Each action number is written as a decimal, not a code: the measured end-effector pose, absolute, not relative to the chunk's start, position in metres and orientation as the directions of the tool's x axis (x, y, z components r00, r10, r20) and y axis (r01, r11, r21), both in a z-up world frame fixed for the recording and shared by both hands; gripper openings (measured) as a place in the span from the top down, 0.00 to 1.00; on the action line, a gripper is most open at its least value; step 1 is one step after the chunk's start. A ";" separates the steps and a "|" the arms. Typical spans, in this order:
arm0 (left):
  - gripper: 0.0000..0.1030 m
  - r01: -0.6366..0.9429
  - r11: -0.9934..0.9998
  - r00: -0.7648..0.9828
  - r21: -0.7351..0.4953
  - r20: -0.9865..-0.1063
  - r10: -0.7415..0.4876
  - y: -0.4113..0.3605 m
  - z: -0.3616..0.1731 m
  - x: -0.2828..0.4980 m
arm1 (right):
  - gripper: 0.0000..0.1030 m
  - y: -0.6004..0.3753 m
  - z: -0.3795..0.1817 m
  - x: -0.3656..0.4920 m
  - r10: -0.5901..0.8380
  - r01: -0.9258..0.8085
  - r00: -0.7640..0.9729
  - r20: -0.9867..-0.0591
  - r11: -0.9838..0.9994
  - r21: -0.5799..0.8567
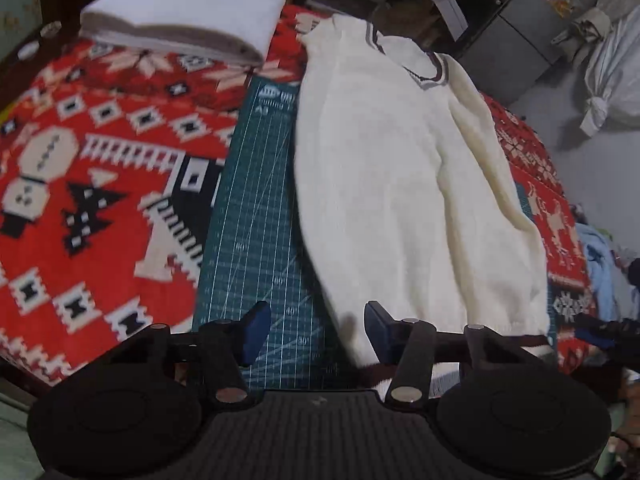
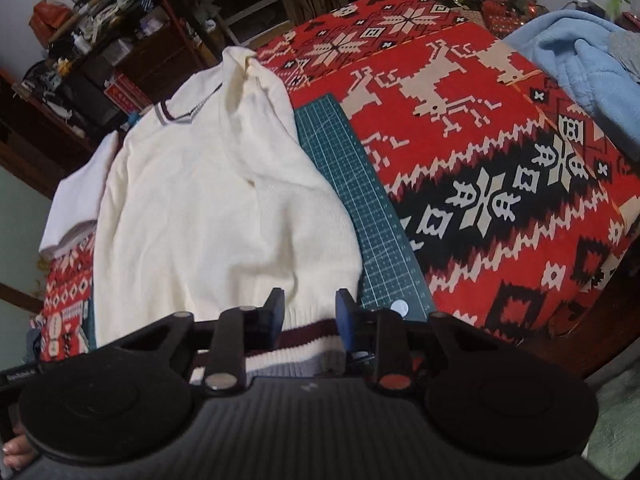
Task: Fold clothes
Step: 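Grasp the hem with both grippers and pull it to straighten the sweater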
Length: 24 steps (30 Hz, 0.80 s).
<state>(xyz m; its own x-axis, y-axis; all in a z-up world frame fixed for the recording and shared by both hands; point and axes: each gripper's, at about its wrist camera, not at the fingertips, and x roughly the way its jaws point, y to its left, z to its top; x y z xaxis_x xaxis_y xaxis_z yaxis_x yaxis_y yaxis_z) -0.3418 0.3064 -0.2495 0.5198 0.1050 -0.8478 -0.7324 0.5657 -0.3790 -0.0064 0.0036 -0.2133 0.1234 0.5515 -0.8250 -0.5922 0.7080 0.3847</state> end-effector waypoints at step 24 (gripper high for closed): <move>0.94 -0.709 0.584 0.585 -0.394 -0.791 0.176 0.299 -0.214 -0.344 | 0.94 0.006 -0.229 -0.002 0.578 -0.474 0.107 -0.809 0.745 0.469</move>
<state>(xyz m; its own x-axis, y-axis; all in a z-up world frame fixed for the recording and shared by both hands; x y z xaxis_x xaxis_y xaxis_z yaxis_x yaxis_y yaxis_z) -0.3444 0.2986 -0.2138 0.5854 0.1765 -0.7913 -0.7092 0.5845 -0.3943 -0.0020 0.0062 -0.2289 0.1067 0.5775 -0.8094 -0.4741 0.7451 0.4691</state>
